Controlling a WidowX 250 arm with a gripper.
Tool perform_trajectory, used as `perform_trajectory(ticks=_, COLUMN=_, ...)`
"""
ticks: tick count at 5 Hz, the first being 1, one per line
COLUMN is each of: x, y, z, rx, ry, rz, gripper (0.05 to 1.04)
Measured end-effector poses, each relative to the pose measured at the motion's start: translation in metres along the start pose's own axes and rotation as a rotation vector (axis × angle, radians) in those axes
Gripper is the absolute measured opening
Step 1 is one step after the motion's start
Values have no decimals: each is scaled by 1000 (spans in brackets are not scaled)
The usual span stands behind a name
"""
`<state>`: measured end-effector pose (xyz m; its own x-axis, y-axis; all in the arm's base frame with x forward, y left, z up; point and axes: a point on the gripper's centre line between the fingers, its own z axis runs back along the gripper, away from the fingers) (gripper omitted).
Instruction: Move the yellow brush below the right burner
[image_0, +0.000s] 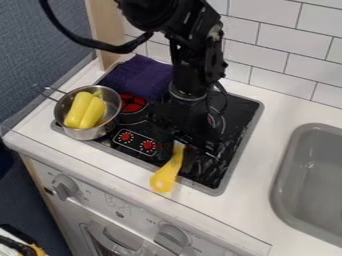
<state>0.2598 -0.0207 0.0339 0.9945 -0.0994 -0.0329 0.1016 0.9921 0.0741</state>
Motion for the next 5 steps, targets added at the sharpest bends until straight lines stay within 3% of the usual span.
perform_trajectory(ticks=1, x=0, y=0, z=0, rx=-2, ry=0, rz=-3, gripper=975)
perform_trajectory(ticks=2, x=-5, y=-1, z=1, rx=-5, ry=30, rz=-31, gripper=1007)
perform_trajectory(ticks=3, x=-3, y=1, z=22, rx=-18, ry=-21, rz=-25, gripper=1001)
perform_trajectory(ticks=5, x=-3, y=2, z=23, rx=-41, ry=-20, rz=-49, gripper=1000)
